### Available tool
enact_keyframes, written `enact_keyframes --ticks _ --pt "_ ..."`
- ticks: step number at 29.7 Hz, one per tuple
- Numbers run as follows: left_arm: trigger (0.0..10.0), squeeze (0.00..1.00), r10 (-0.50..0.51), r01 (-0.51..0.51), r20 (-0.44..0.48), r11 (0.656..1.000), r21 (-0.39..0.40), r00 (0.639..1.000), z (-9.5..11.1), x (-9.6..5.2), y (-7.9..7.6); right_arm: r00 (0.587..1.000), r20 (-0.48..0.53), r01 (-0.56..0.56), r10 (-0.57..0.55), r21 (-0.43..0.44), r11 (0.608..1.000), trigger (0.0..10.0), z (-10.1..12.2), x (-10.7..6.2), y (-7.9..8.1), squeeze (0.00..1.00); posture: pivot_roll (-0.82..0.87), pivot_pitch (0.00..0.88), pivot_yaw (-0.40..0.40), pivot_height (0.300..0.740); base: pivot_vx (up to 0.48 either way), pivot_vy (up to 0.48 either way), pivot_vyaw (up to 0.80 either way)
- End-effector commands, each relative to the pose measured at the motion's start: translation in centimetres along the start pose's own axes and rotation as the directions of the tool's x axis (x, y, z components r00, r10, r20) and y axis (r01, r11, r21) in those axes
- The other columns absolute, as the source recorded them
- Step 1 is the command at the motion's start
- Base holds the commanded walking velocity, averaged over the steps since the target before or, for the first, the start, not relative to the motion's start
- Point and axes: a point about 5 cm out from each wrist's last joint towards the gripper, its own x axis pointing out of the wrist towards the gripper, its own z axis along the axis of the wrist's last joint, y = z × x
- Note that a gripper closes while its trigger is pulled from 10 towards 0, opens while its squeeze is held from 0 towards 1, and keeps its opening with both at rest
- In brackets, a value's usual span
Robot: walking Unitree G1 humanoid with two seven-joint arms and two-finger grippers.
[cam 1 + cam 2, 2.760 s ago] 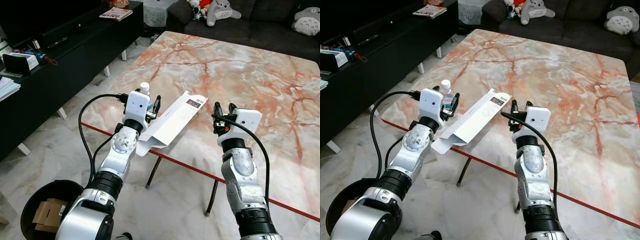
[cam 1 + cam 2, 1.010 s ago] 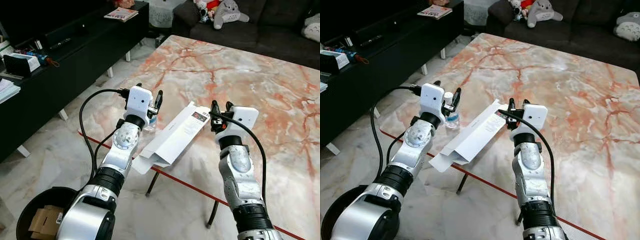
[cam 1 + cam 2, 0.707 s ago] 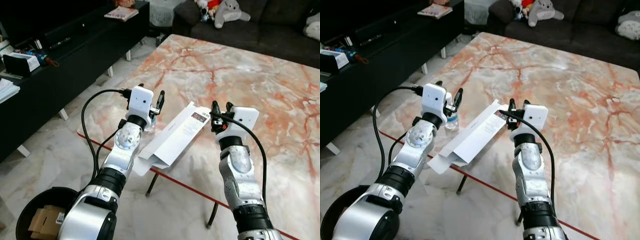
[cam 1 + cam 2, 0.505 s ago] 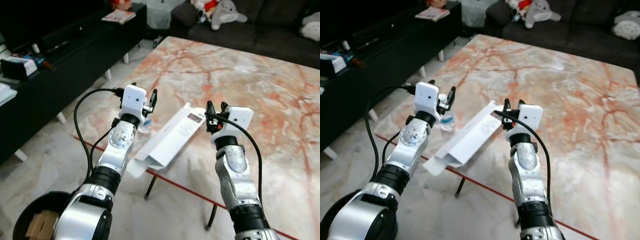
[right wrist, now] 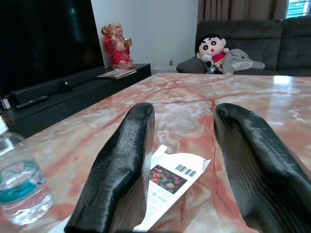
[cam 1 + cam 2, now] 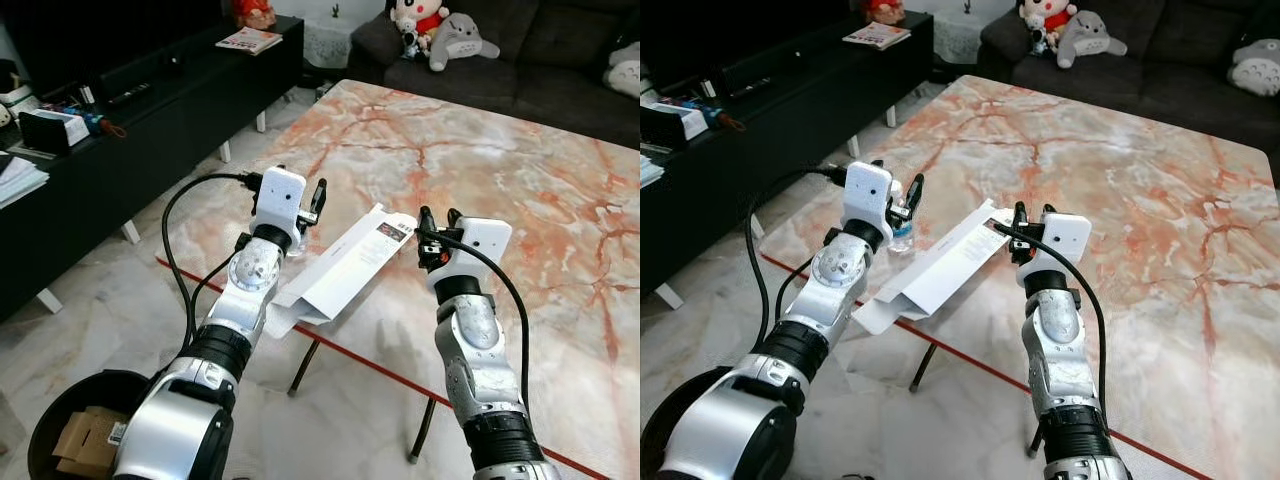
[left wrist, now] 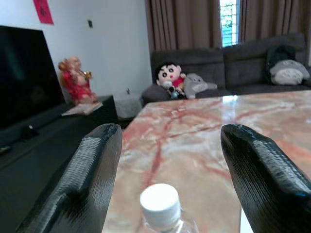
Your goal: Picking trash to rubbish bin
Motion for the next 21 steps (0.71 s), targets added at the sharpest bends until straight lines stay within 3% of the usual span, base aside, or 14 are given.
enact_keyframes --ticks 1,11,21 --pt "10.0 0.0 0.001 0.0 -0.019 1.0 0.022 1.0 -0.1 0.2 0.1 1.0 0.004 0.0 0.0 0.001 1.0 10.0 0.1 -0.1 -0.1 0.0 0.05 0.11 -0.061 0.74 0.0 0.0 0.0" --pt "10.0 0.0 0.049 -0.048 -0.107 0.999 0.013 0.993 -1.2 0.5 1.5 1.0 -0.002 -0.003 0.003 0.001 1.0 10.0 0.0 -0.3 -0.1 0.0 0.05 0.118 -0.064 0.74 0.0 0.0 0.0" --pt "10.0 0.0 0.031 -0.03 -0.134 1.0 0.008 0.99 -1.1 1.1 1.7 1.0 -0.006 -0.004 0.004 0.002 1.0 10.0 0.0 -0.6 0.0 0.0 0.04 0.132 -0.066 0.74 0.0 0.0 0.0"
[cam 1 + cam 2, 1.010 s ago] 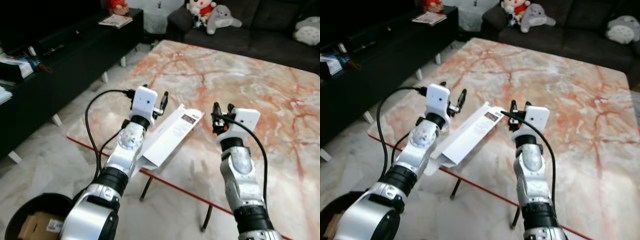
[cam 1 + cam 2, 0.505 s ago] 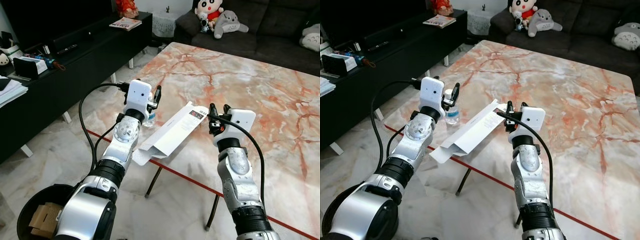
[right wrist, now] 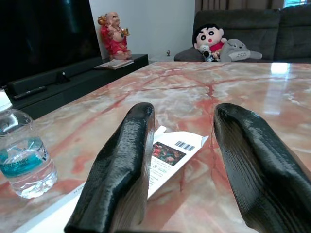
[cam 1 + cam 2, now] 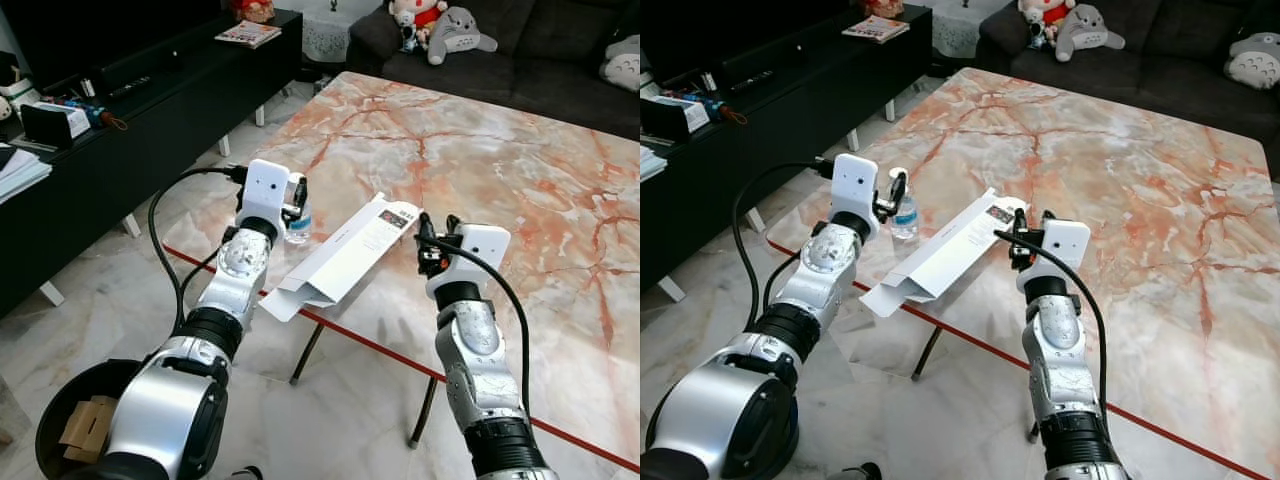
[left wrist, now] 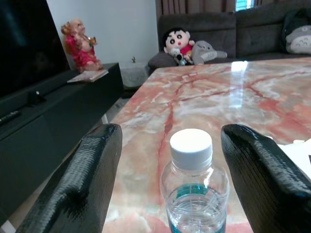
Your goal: Picking trash to rubbish bin
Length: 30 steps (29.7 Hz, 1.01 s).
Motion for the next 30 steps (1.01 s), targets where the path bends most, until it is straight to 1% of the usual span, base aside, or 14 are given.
enact_keyframes --ticks 1,8,9,13,19,30 --pt "10.0 0.0 -0.006 0.006 -0.007 1.0 -0.002 1.0 0.3 0.3 0.1 1.0 0.003 -0.001 0.001 0.0 1.0 10.0 0.2 -0.1 0.0 0.0 0.04 0.134 -0.065 0.74 0.0 0.0 0.0" --pt "10.0 0.0 -0.009 0.009 -0.007 1.0 -0.002 1.0 0.4 0.5 0.0 1.0 -0.004 0.002 -0.002 0.0 1.0 10.0 0.1 -0.5 -0.1 0.0 0.03 0.142 -0.066 0.74 0.0 0.0 0.0" --pt "10.0 0.0 -0.013 0.013 -0.01 1.0 -0.001 1.0 0.5 0.6 0.0 1.0 -0.005 0.003 -0.003 0.001 1.0 10.0 0.1 -0.6 -0.1 0.0 0.02 0.157 -0.067 0.74 0.0 0.0 0.0" --pt "10.0 0.0 -0.023 0.023 -0.013 1.0 0.002 1.0 0.7 0.9 -0.2 1.0 -0.011 0.005 -0.005 0.001 1.0 10.0 0.0 -1.0 0.0 0.0 0.02 0.169 -0.069 0.74 0.0 0.0 0.0" --pt "10.0 0.0 -0.03 0.03 0.004 1.0 0.0 1.0 1.4 1.3 -0.2 1.0 -0.024 -0.002 0.002 0.011 1.0 10.0 -0.2 -1.7 0.5 0.0 0.01 0.181 -0.069 0.74 0.0 0.0 0.0" --pt "10.0 0.0 -0.046 0.046 0.006 0.999 0.001 0.999 1.8 1.6 -0.5 0.999 -0.037 -0.002 0.003 0.021 1.0 10.0 -0.3 -2.4 0.9 0.0 -0.01 0.201 -0.065 0.74 0.0 0.0 0.0"
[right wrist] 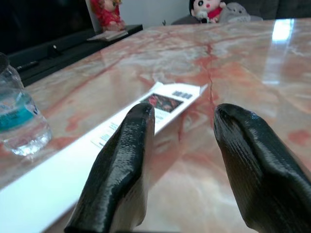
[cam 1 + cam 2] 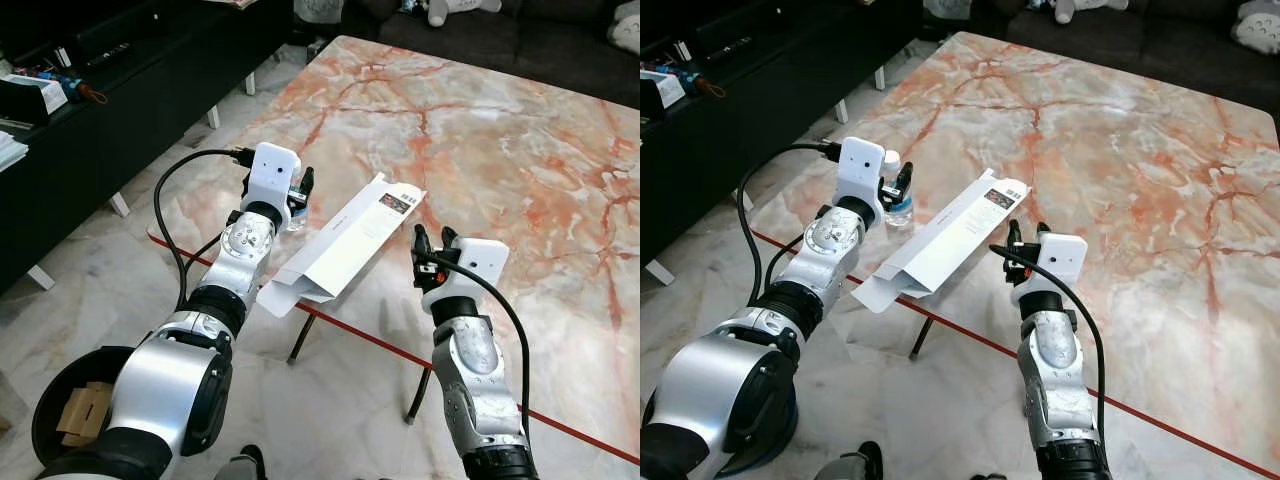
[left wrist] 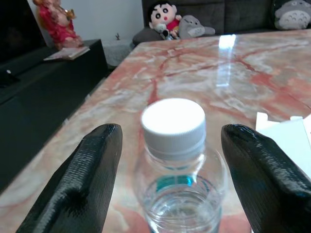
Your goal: Picking trash to rubbish bin
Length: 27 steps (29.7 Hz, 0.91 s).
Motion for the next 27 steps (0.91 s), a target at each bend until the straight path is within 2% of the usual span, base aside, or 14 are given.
enact_keyframes --ticks 1,15,16,17,18,19,27 --pt "10.0 0.0 -0.014 0.014 0.02 1.0 -0.004 1.0 0.9 0.5 -0.3 1.0 0.007 0.004 -0.004 -0.006 1.0 10.0 0.4 -0.2 0.1 0.0 -0.01 0.203 -0.065 0.74 0.0 0.0 0.0" --pt "10.0 0.0 -0.003 0.003 0.053 1.0 0.005 0.999 2.2 1.1 -0.2 1.0 -0.009 0.011 -0.011 -0.002 1.0 10.0 0.2 -1.1 0.1 0.0 -0.02 0.21 -0.064 0.74 0.0 0.0 0.0" --pt "9.2 0.0 -0.003 0.003 0.057 1.0 0.004 0.998 2.3 1.1 -0.2 1.0 -0.01 0.011 -0.011 -0.001 1.0 10.0 0.2 -1.1 0.1 0.0 -0.02 0.21 -0.064 0.74 0.0 0.0 0.0" --pt "9.2 0.0 -0.003 0.003 0.058 1.0 0.004 0.998 2.3 1.1 -0.2 1.0 -0.01 0.011 -0.011 -0.001 1.0 10.0 0.2 -1.1 0.1 0.0 -0.02 0.21 -0.064 0.74 0.0 0.0 0.0" --pt "3.6 0.0 -0.003 0.003 0.06 1.0 0.003 0.998 2.3 1.1 -0.2 1.0 -0.011 0.012 -0.012 -0.001 1.0 10.0 0.1 -1.2 0.1 0.0 -0.02 0.209 -0.064 0.74 0.0 0.0 0.0" --pt "0.0 0.0 -0.002 0.002 0.063 1.0 0.001 0.998 2.3 1.1 -0.2 1.0 -0.013 0.012 -0.012 -0.001 1.0 10.0 0.1 -1.2 0.1 0.0 -0.02 0.208 -0.064 0.74 0.0 0.0 0.0" --pt "0.0 0.0 0.0 0.0 0.068 1.0 0.004 0.998 2.3 1.1 -0.2 1.0 -0.019 0.013 -0.013 0.0 1.0 10.0 0.0 -1.3 0.1 0.0 -0.02 0.201 -0.062 0.74 0.0 0.0 0.0"
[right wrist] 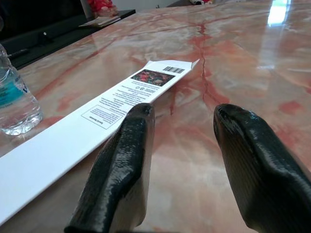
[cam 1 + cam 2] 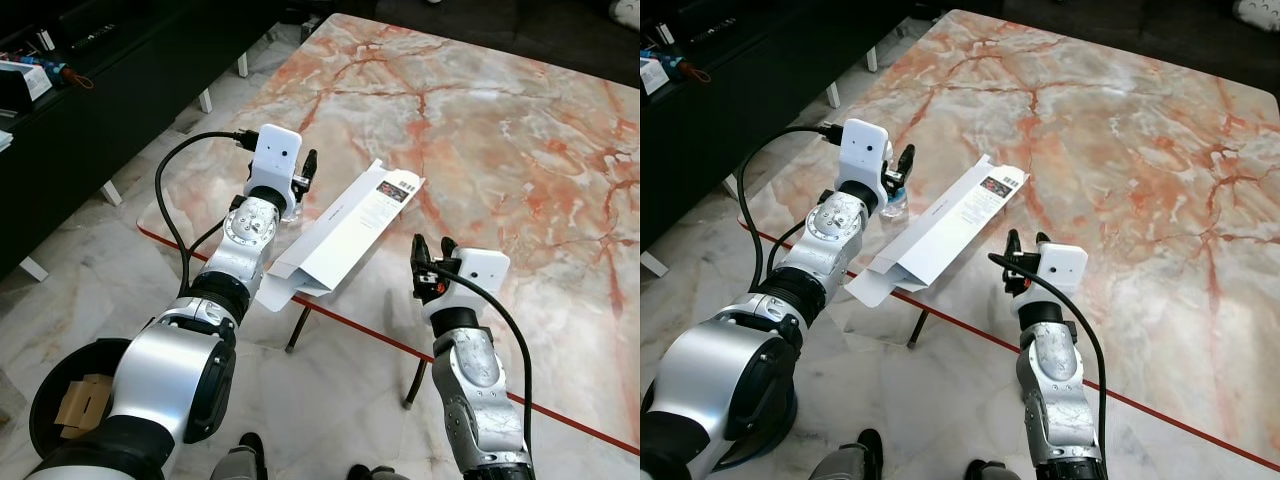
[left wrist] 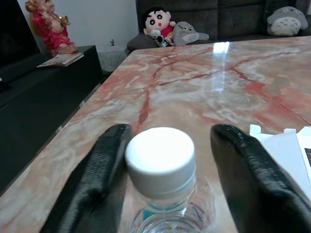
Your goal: Picking trash to rubbish bin
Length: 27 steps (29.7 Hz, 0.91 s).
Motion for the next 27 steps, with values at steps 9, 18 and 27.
enact_keyframes --ticks 9,18,27 --pt "0.0 0.0 -0.004 0.004 0.006 1.0 -0.002 1.0 0.0 0.0 -0.3 1.0 0.004 0.005 -0.005 -0.005 1.0 10.0 0.2 -0.2 0.0 0.0 -0.02 0.188 -0.062 0.74 0.0 0.0 0.0" --pt "0.0 0.0 -0.002 0.002 0.003 1.0 -0.002 1.0 -0.1 -0.1 -0.2 1.0 0.006 0.007 -0.007 -0.009 1.0 10.0 0.2 0.1 -0.1 0.0 -0.01 0.166 -0.058 0.74 0.0 0.0 0.0" --pt "0.0 0.0 -0.001 0.002 0.078 1.0 -0.012 0.997 0.9 0.0 0.3 1.0 0.029 0.001 -0.001 -0.004 1.0 10.0 0.6 1.3 0.1 0.0 0.02 0.128 -0.044 0.74 0.0 0.0 0.0"
